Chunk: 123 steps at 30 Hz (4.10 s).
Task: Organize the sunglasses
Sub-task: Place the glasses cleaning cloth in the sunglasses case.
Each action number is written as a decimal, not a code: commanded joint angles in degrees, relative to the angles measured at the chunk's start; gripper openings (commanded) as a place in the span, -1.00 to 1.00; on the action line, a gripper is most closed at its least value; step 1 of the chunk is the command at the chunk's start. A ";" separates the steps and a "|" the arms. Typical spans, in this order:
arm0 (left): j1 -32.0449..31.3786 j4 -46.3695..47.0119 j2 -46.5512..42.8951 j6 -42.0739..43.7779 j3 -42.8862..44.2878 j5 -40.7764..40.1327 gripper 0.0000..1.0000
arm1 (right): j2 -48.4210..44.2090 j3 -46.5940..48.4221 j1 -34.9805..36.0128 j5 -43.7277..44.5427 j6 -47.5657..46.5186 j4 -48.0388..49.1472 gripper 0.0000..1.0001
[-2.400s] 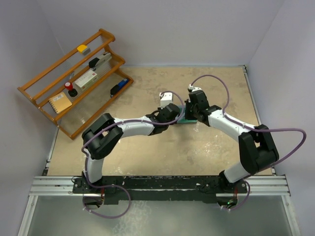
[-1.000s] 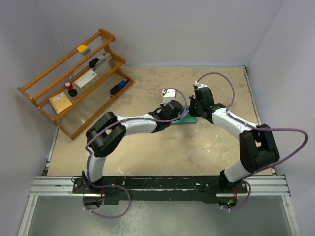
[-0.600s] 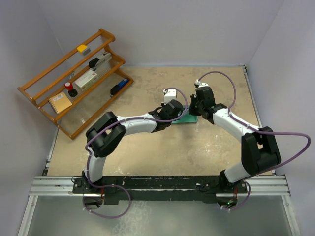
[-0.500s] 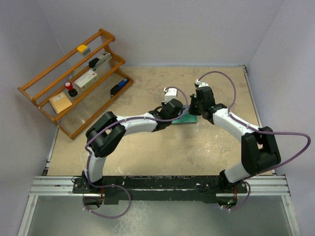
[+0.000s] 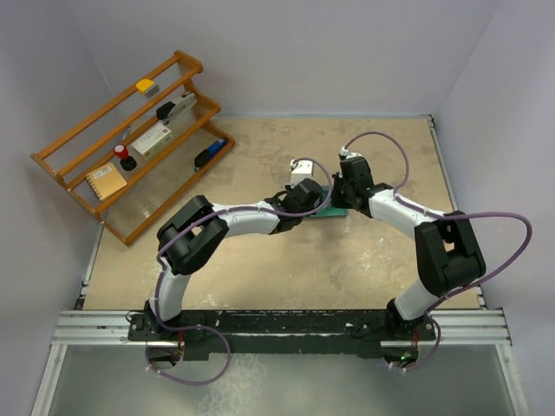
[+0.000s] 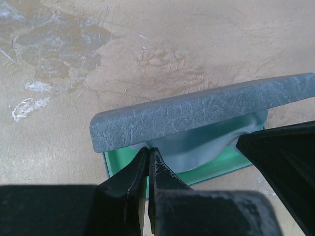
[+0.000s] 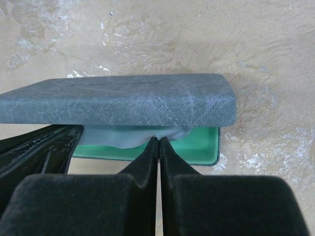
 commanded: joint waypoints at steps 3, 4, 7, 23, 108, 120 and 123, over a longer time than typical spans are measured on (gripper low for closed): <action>0.44 2.85 -0.58 -1.61 -1.36 1.07 -1.00 | 0.99 -0.01 -0.49 0.00 0.13 1.10 -1.00; 0.39 2.93 -0.58 -1.72 -1.49 1.22 -1.00 | 1.27 0.06 -0.55 -0.03 0.17 0.91 -1.00; 0.44 3.15 -0.58 -2.15 -1.91 1.43 -1.00 | 2.10 0.17 -0.61 -0.34 0.23 0.75 -1.00; 0.36 3.99 -1.66 -3.52 -4.05 2.58 -1.00 | 4.23 1.31 -0.93 0.92 0.27 -1.49 -1.00; -0.78 0.51 0.38 -6.39 -3.96 1.61 -1.00 | 2.84 3.50 -1.37 6.11 -1.06 -6.25 -0.40; -0.79 0.63 0.47 -6.31 -3.98 2.15 -1.00 | 1.75 3.02 -1.35 4.90 -1.31 -4.26 -0.63; -0.79 0.76 0.49 -6.30 -3.90 2.23 -1.00 | 2.66 3.09 -1.33 2.47 -1.34 -3.61 -1.00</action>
